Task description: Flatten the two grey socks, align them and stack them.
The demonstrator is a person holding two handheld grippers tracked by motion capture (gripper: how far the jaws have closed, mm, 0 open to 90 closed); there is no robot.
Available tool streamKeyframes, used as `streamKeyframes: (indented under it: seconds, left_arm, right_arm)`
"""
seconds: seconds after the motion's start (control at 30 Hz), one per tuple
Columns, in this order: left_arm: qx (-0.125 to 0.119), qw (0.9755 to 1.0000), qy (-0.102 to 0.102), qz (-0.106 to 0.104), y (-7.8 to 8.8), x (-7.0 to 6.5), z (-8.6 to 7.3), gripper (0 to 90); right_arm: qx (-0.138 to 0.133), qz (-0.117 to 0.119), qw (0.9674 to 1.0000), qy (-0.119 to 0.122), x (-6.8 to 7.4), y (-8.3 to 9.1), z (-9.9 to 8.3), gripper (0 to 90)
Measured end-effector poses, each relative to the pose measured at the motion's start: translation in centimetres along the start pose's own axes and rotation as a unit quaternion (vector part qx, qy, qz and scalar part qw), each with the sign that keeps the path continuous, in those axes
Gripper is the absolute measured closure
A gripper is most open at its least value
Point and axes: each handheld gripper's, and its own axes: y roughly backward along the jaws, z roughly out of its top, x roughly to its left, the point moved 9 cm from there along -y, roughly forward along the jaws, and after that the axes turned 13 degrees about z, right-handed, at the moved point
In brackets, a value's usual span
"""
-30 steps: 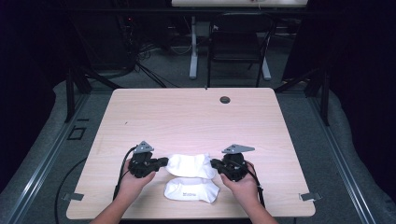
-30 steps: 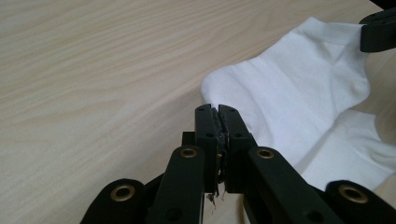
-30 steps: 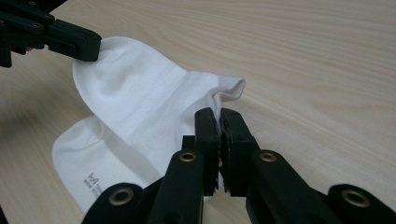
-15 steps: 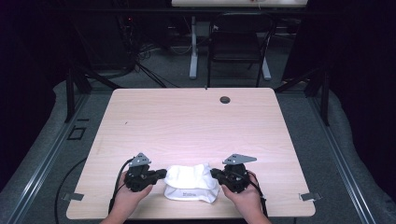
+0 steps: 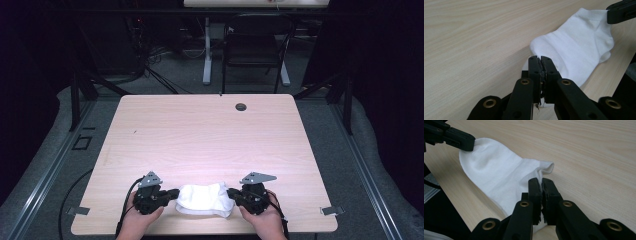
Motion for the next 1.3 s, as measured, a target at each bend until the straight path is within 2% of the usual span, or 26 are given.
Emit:
streamKeyframes:
  seconds: [0.37, 1.0, 1.1, 1.3]
  left_arm:
    - [0.009, 1.0, -0.003, -0.002, -0.5, -0.1, -0.7, 87.8]
    - [0.025, 0.9994, -0.022, 0.008, -1.4, -0.4, -1.6, 87.4]
    - [0.025, 0.9995, -0.017, 0.009, -1.4, -0.4, -1.7, 87.4]
    - [0.027, 0.9994, -0.02, 0.011, -1.5, -0.3, -1.8, 86.9]
  right_arm:
    - [0.007, 0.0, 1.0, -0.002, 0.0, -0.3, -0.7, 86.5]
    - [0.019, -0.001, 0.9998, -0.012, -0.7, -0.8, -1.8, 86.3]
    - [0.019, -0.001, 0.9997, -0.013, -0.6, -1.0, -1.9, 86.3]
    - [0.014, -0.003, 0.9998, -0.014, -0.9, -1.1, -1.8, 86.1]
